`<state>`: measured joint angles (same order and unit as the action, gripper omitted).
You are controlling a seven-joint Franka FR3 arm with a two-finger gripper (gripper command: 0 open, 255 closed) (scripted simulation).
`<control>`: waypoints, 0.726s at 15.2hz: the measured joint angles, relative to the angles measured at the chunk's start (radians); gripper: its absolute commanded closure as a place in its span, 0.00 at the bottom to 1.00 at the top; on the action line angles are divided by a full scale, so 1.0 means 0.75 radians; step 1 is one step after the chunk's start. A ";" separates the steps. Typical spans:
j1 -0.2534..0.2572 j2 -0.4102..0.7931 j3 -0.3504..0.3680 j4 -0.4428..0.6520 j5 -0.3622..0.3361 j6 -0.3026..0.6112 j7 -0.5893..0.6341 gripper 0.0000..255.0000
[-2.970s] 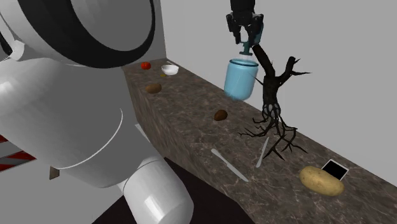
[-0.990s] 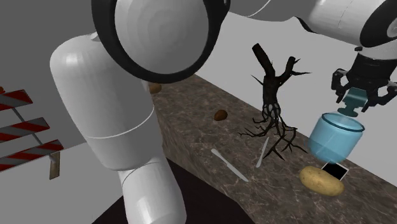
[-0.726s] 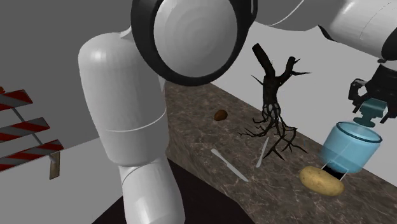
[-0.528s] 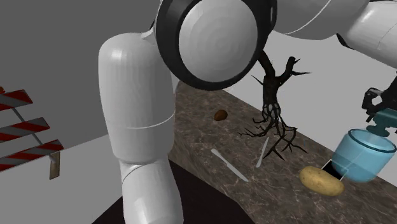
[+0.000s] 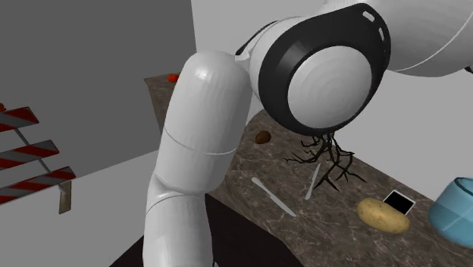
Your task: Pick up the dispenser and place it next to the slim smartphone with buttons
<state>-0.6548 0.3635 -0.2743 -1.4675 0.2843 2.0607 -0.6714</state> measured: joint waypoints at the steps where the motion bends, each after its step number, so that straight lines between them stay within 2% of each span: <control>1: -0.019 0.037 -0.001 0.040 0.014 -0.007 -0.018 1.00; 4: -0.100 0.192 0.002 0.212 0.065 -0.042 -0.085 1.00; 7: -0.189 0.389 0.014 0.498 0.104 -0.138 -0.113 1.00; 9: -0.213 0.440 0.019 0.543 0.116 -0.135 -0.129 1.00; 11: -0.212 0.446 0.021 0.517 0.120 -0.105 -0.138 1.00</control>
<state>-0.8136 0.6978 -0.2584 -1.0799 0.3746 1.9817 -0.7753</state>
